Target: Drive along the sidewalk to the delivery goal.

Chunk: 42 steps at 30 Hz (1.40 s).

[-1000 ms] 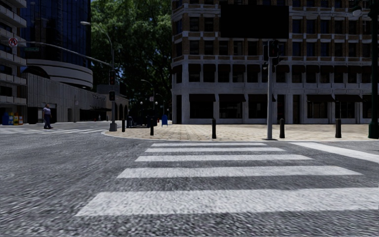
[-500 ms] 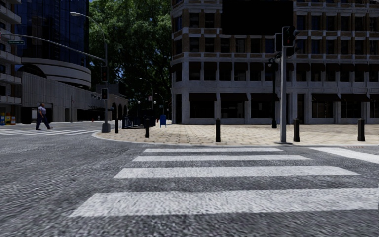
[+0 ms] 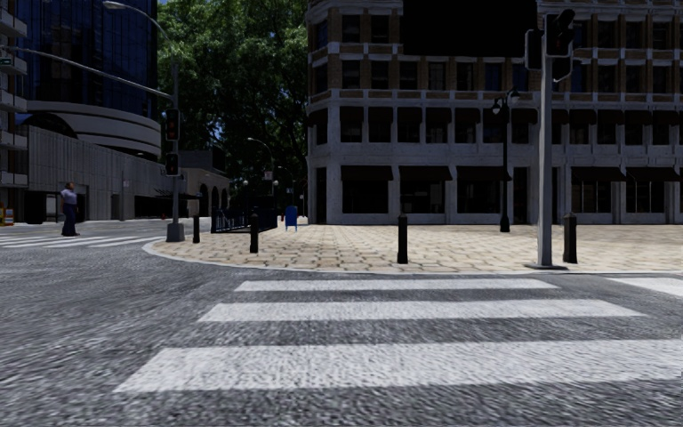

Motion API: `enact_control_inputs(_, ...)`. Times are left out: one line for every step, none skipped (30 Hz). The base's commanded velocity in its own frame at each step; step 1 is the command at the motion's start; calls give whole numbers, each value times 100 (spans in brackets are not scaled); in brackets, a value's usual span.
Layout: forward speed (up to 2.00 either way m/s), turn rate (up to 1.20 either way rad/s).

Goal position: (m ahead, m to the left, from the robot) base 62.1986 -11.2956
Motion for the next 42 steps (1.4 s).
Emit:
enact_control_inputs(200,0)
enact_control_inputs(200,0)
enact_control_inputs(200,0)
enact_control_inputs(200,0)
enact_control_inputs(200,0)
enact_control_inputs(200,0)
enact_control_inputs(200,0)
enact_control_inputs(200,0)
enact_control_inputs(200,0)
enact_control_inputs(200,0)
enact_control_inputs(200,0)
enact_control_inputs(200,0)
enact_control_inputs(200,0)
enact_control_inputs(200,0)
enact_control_inputs(200,0)
enact_control_inputs(200,0)
enact_control_inputs(200,0)
enact_control_inputs(200,0)
enact_control_inputs(200,0)
enact_control_inputs(200,0)
enact_control_inputs(200,0)
enact_control_inputs(200,0)
enact_control_inputs(200,0)
enact_control_inputs(200,0)
enact_control_inputs(200,0)
enact_control_inputs(200,0)
enact_control_inputs(200,0)
enact_control_inputs(200,0)
enact_control_inputs(200,0)
enact_control_inputs(200,0)
enact_control_inputs(200,0)
enact_control_inputs(200,0)
enact_control_inputs(200,0)
enact_control_inputs(200,0)
enact_control_inputs(200,0)
enact_control_inputs(200,0)
enact_control_inputs(200,0)
enact_control_inputs(200,0)
enact_control_inputs(200,0)
enact_control_inputs(200,0)
enact_control_inputs(200,0)
enact_control_inputs(200,0)
